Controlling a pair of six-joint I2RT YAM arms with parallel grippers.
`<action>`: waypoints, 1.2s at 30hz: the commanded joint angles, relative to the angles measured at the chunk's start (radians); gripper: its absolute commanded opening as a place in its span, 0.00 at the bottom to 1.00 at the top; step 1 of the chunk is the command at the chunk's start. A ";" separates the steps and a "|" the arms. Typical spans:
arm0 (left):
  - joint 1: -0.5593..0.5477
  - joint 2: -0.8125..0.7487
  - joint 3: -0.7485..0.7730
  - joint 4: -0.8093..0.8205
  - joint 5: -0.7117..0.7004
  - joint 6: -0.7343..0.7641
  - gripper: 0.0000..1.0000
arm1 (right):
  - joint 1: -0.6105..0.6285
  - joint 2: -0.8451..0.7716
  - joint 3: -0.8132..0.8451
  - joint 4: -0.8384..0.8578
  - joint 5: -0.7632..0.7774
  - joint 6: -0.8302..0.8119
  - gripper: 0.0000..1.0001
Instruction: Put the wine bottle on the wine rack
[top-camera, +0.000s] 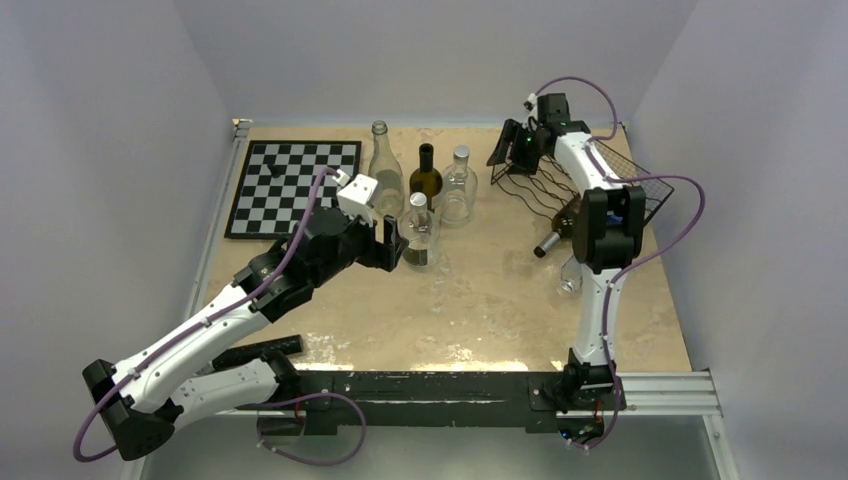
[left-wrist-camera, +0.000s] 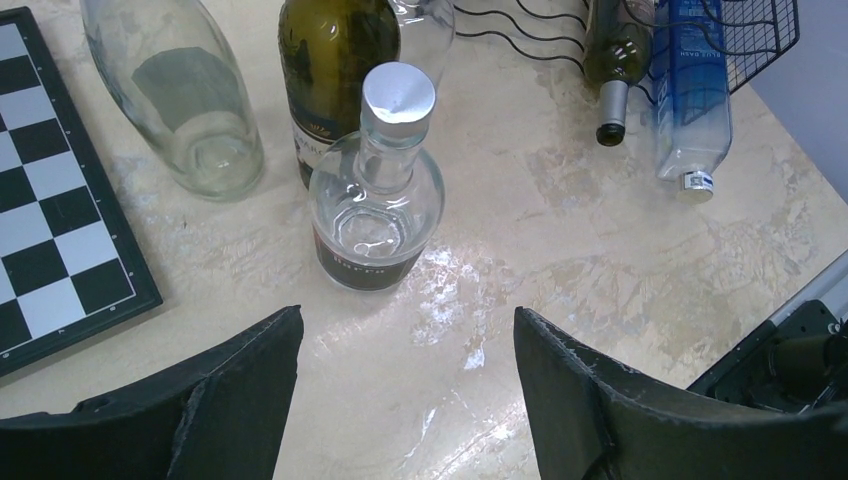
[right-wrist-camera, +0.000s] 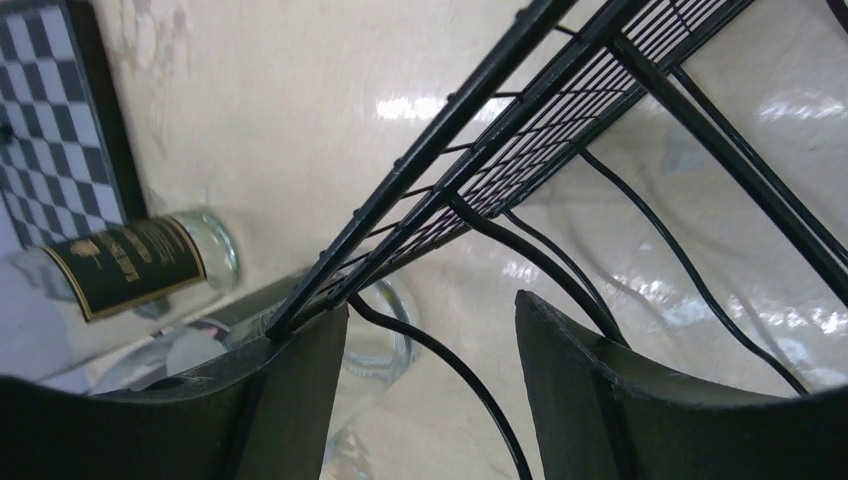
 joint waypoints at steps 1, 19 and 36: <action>0.007 -0.002 -0.018 0.034 0.002 -0.016 0.81 | 0.085 -0.106 -0.084 -0.024 0.004 -0.006 0.66; 0.007 0.004 -0.035 0.033 -0.028 -0.024 0.87 | 0.128 -0.296 0.019 -0.067 0.343 -0.030 0.81; 0.010 0.031 0.011 0.184 -0.114 0.022 0.94 | 0.261 -0.879 -0.515 0.214 0.191 -0.200 0.82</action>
